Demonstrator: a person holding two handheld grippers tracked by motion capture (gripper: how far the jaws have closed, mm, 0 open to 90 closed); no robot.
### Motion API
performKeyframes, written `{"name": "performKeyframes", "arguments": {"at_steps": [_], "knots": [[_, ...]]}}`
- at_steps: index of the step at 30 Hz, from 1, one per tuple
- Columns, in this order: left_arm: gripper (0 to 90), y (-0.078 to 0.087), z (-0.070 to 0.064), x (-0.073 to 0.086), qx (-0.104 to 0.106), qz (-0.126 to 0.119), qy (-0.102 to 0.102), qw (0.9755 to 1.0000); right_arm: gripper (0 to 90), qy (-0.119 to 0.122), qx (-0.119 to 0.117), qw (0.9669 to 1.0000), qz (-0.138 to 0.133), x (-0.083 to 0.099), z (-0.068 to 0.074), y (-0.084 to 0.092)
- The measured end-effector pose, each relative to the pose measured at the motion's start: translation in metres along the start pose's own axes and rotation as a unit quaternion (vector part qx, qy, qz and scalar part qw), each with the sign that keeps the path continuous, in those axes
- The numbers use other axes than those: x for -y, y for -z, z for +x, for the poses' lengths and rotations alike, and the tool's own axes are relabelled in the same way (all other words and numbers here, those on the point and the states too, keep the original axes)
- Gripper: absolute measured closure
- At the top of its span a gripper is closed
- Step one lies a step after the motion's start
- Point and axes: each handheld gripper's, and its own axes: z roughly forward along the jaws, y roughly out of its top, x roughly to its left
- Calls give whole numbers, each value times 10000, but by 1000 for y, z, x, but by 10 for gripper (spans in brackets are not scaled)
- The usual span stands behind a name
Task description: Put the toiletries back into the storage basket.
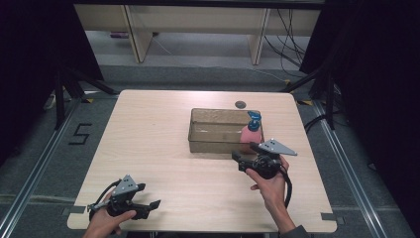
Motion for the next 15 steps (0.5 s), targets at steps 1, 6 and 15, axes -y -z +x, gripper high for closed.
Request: {"name": "performKeyframes", "arguments": {"at_steps": [1,6,15], "knots": [[152,0,0,0,1,-2,3,10000,213,68,50,10000,-31,1,0,-1],[152,0,0,0,11,17,9,10000,213,-106,-46,9999,-42,3,5,0],[152,0,0,0,31,-2,58,10000,214,-17,-91,10000,32,6,7,1]]}}
